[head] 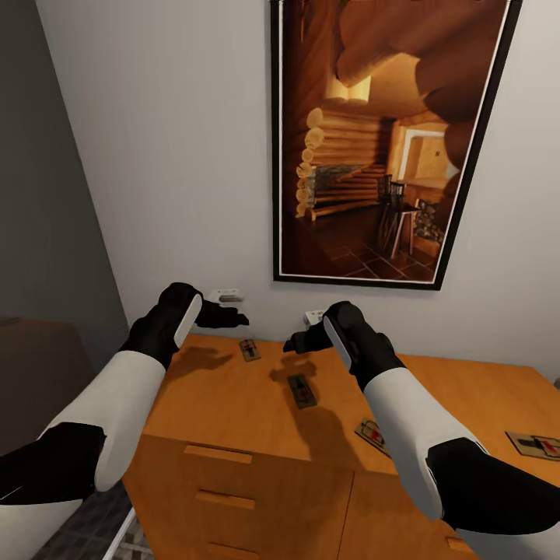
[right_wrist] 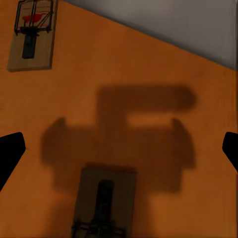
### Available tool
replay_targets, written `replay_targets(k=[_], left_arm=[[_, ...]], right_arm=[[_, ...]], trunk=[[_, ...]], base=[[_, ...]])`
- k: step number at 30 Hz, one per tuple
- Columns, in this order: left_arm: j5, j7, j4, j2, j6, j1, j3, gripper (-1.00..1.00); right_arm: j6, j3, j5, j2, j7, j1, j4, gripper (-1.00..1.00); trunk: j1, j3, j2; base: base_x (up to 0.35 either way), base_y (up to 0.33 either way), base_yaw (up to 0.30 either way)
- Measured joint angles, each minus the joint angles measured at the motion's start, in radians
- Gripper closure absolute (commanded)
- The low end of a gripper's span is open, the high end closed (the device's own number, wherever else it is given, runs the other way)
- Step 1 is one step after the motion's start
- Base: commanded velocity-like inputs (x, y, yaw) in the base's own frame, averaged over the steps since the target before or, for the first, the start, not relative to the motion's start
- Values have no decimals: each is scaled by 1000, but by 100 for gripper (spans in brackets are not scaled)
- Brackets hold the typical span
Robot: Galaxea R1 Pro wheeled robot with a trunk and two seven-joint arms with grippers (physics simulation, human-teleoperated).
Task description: Take the four mousetraps from the cabinet in the bathroom and place them on the bathroom floor. Make sure all four end up on the same floor surface, and ensure that at least two of them are either under or directly next to the same bathroom sink.
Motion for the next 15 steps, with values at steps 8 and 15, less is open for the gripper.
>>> replay_targets(k=[8,15], left_arm=[[1,0,1,1,0,0,0,-100],[2,0,1,1,0,0,-1,-100]], right_arm=[[0,1,3,0,-4,0,1,-100],[0,1,4,0,-7,0,1,-100]], trunk=[[-15,13,28],[-15,13,28]], base=[[0,0,0],[0,0,0]])
